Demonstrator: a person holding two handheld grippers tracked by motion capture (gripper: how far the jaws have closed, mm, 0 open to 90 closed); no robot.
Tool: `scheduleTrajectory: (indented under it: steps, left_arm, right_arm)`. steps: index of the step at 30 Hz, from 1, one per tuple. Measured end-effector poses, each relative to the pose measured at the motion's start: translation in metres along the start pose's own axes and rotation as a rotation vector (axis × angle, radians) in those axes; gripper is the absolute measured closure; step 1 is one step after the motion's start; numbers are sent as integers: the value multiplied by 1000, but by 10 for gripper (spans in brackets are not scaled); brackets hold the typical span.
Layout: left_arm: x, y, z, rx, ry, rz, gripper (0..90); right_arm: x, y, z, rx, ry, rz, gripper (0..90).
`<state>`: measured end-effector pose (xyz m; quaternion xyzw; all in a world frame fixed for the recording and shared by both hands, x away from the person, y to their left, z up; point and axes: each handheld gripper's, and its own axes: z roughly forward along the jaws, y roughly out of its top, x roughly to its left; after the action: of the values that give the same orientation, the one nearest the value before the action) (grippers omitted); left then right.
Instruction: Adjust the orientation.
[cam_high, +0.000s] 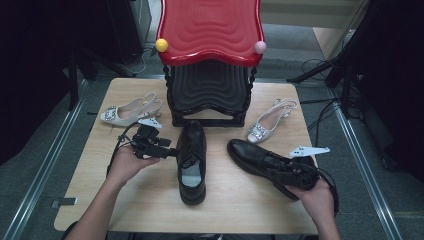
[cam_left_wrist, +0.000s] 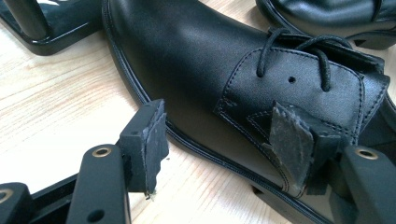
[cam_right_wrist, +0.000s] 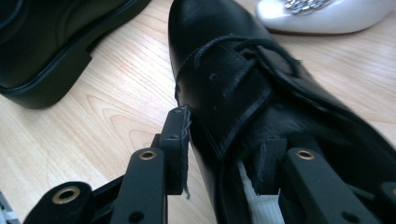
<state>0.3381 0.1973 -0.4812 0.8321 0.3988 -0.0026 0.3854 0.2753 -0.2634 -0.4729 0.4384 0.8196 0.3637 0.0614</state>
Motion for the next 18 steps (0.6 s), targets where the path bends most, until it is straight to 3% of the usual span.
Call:
scheduleTrajectory:
  steps: [4, 6, 10, 14, 18]
  left_arm:
    - [0, 0, 0, -2, 4, 5, 371]
    - [0, 0, 0, -2, 6, 6, 372]
    - [0, 0, -1, -7, 6, 8, 373]
    - [-2, 0, -2, -15, 4, 12, 373]
    - [-3, 0, -1, -10, 8, 19, 373]
  right_arm:
    - [1, 4, 14, 11, 16, 14, 666]
    - [3, 5, 16, 16, 18, 18, 723]
    - [0, 5, 14, 16, 79, 77, 815]
    - [10, 10, 11, 4, 67, 63, 825]
    - [22, 19, 11, -26, 88, 49, 825]
